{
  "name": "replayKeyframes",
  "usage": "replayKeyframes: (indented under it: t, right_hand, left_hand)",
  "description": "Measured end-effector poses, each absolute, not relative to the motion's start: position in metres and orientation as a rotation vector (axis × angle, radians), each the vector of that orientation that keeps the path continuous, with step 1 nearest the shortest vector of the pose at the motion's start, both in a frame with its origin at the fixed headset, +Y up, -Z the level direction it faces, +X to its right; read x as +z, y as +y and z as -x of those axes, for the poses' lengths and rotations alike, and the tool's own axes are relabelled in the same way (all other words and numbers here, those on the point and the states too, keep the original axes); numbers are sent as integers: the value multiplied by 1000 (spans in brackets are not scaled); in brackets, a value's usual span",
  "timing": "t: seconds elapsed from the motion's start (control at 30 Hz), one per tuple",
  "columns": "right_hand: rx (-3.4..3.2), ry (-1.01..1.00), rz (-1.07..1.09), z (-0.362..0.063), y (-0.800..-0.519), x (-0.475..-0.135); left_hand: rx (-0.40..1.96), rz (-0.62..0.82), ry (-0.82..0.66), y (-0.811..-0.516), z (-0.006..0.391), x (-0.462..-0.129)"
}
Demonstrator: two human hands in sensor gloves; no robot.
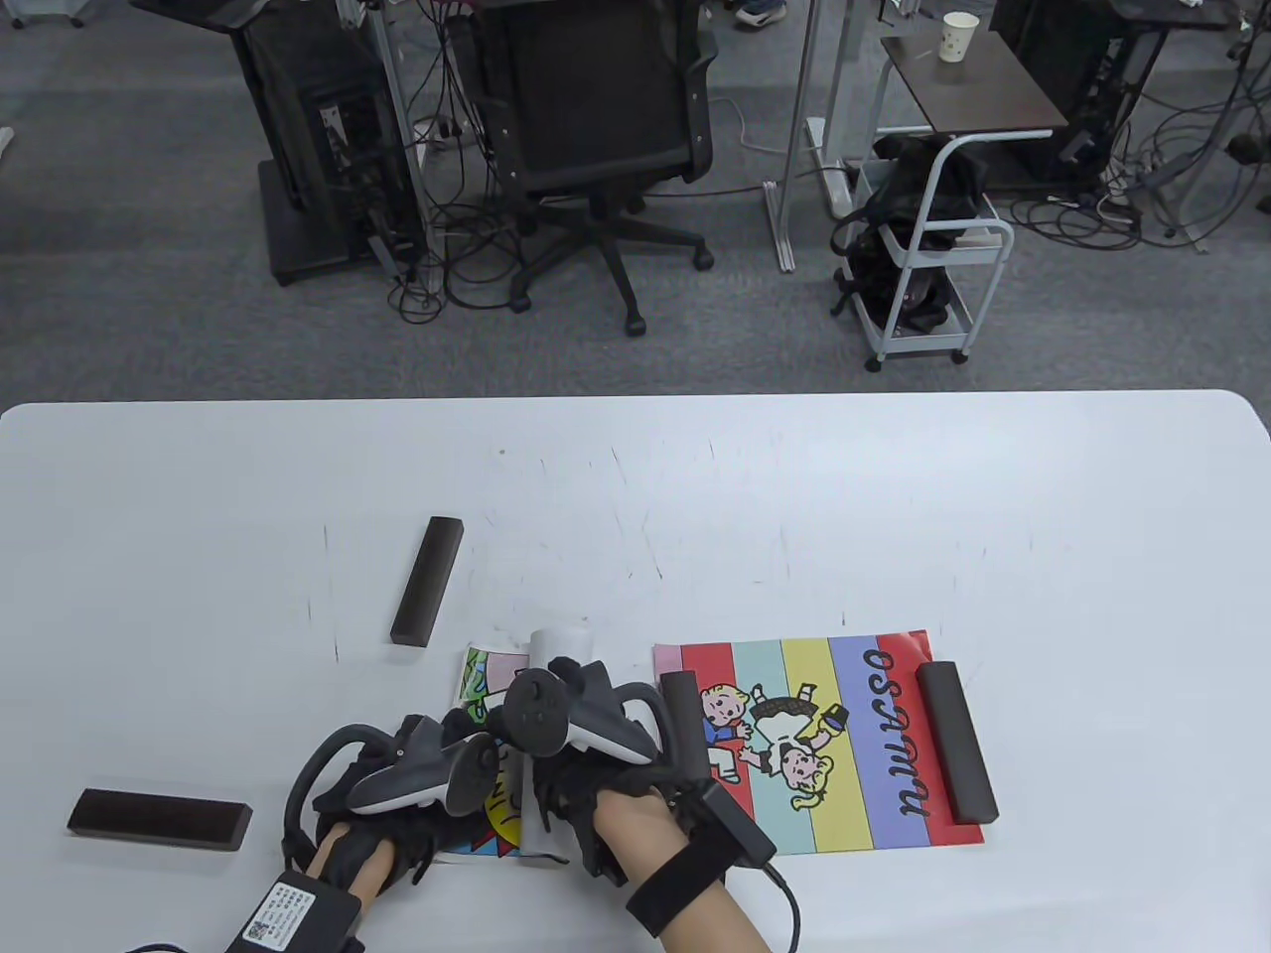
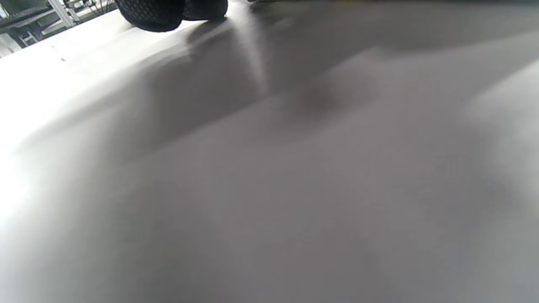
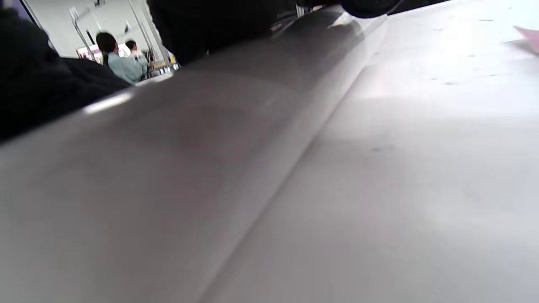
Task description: Unroll posters and secure with paperweights
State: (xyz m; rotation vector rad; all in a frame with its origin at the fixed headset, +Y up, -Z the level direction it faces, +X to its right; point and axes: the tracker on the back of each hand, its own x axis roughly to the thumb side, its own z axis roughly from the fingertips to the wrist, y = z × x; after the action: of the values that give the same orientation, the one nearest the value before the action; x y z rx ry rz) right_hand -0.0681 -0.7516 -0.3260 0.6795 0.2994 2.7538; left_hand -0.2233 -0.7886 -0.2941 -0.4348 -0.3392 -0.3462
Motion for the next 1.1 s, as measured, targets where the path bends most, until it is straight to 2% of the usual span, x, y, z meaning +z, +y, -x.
replayKeyframes:
  t: [0.07,0.2,0.4,0.83,1.1]
  right_hand:
    - [2758,206,-609,67,-753,-325]
    - [2929,142,-494,66,-758,-325]
    - [2894,298,-499,62,-758,-328]
    - [2784,274,-346,34,-750,-341]
    - [3019,589,-570,23,-749,-335]
  left_hand:
    - [-358,433,-334,-788,229,-292]
    - [-361,438,-317,-788,240,-289]
    - [-372,450,-284,-787,254,-287]
    - [-406,474,-198,-785,278,-284]
    - [-397,477,-175,-785,290,-286]
